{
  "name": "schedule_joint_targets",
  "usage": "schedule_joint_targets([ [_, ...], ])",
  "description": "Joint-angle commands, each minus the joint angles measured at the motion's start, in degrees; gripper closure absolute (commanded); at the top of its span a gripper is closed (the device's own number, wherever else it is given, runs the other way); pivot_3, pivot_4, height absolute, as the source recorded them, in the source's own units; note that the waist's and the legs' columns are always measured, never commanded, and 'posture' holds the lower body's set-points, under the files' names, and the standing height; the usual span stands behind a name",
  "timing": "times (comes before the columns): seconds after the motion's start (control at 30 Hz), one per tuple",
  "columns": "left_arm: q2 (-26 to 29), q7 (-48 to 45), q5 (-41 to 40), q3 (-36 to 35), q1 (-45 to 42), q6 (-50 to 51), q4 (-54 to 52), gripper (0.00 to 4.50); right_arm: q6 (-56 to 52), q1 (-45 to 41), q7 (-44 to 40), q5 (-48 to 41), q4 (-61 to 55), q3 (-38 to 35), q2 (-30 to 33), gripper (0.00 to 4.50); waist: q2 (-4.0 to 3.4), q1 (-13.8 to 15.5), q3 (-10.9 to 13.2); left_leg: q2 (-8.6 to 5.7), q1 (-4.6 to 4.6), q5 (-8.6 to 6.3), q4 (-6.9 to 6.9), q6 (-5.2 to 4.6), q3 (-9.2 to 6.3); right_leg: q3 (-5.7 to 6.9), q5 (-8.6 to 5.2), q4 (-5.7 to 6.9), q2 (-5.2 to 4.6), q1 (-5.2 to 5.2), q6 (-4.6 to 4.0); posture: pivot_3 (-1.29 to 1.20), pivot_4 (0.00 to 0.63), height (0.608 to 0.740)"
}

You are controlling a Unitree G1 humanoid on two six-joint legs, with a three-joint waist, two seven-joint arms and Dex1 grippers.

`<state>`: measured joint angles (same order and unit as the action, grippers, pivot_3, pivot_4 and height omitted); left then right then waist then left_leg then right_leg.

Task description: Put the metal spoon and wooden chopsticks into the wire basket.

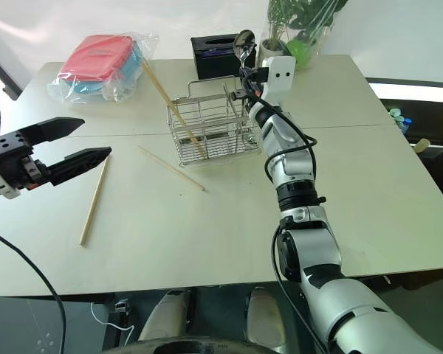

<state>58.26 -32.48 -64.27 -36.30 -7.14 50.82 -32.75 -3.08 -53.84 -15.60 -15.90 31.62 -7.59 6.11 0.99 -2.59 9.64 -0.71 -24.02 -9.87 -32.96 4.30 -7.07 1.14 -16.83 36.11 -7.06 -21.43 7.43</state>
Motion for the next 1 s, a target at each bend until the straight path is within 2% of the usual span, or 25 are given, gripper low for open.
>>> schedule_joint_targets([
  [0.03,1.0,-0.4,0.0,-1.9,-0.4,-0.7,-0.6,0.0,0.5,-1.4,0.9,-0.2,-1.2,-1.2,0.1,3.02,0.0,0.0,0.0,0.04,0.01,0.0,0.0,0.0,0.0,-0.01,-0.01,0.0,0.05,0.0,-0.02,0.0,0.15,0.71],
  [0.17,1.2,-0.7,0.3,-1.2,-1.1,-0.9,0.1,0.0,-0.7,-1.0,2.0,-0.1,-2.8,-1.7,0.9,0.88,-0.01,0.0,0.0,0.2,0.08,0.0,0.0,0.01,0.03,-0.09,-0.04,0.0,0.21,0.01,-0.22,0.0,0.15,0.71],
  [0.2,1.3,-0.8,0.4,-1.1,-1.3,-0.9,0.3,0.0,-1.1,-0.8,2.1,-0.1,-3.4,-1.9,1.2,0.46,-0.02,0.0,0.0,0.22,0.1,0.0,0.0,0.01,0.04,-0.1,-0.05,0.0,0.24,0.01,-0.23,0.0,0.15,0.71],
  [0.4,1.5,-2.2,1.8,-1.1,-1.0,-1.0,1.7,0.0,-8.2,-0.1,-0.1,-3.0,-13.6,-3.1,5.9,0.46,-0.02,0.1,0.0,0.25,0.12,0.0,0.01,0.01,0.19,-0.27,-0.05,-0.02,0.26,-0.01,-0.24,0.0,0.15,0.71],
  [0.5,1.5,-2.6,2.7,-1.2,-0.9,-0.9,2.2,0.0,-18.4,-0.3,-6.4,-9.1,-23.0,-3.4,11.3,0.46,0.0,0.2,0.0,0.25,0.12,0.0,0.01,0.0,0.31,-0.4,-0.04,-0.03,0.26,-0.04,-0.23,0.0,0.15,0.71],
  [0.6,1.4,-3.2,3.5,-1.4,-0.4,-0.8,3.1,0.0,-29.5,1.9,-17.6,-18.1,-32.9,-3.4,20.3,0.46,0.03,0.3,0.0,0.25,0.12,-0.01,0.01,0.0,0.35,-0.44,-0.05,-0.06,0.25,-0.04,-0.24,0.0,0.15,0.71],
  [0.7,1.3,-3.8,5.0,-1.5,0.4,-0.9,4.4,0.0,-39.1,6.2,-29.2,-27.3,-41.0,-4.5,31.0,0.46,0.08,0.5,0.0,0.28,0.17,-0.04,0.02,-0.04,0.39,-0.46,-0.06,-0.12,0.25,0.01,-0.25,0.0,0.15,0.71],
  [0.83,1.1,-3.7,10.2,0.0,1.8,-2.2,6.7,0.0,-44.0,13.7,-38.7,-32.7,-47.8,-5.3,40.8,0.46,0.1,0.7,0.0,0.32,0.21,-0.09,0.02,-0.06,0.52,-0.54,-0.07,-0.23,0.22,0.04,-0.28,0.0,0.15,0.71],
  [1.0,0.9,-1.1,17.4,3.1,3.2,-1.5,11.5,0.0,-44.4,24.6,-40.8,-32.7,-54.2,-6.0,45.3,0.46,0.1,0.6,0.0,0.42,0.16,-0.11,0.01,-0.03,0.79,-0.64,0.06,-0.61,0.21,0.01,-0.49,0.0,0.15,0.71],
])
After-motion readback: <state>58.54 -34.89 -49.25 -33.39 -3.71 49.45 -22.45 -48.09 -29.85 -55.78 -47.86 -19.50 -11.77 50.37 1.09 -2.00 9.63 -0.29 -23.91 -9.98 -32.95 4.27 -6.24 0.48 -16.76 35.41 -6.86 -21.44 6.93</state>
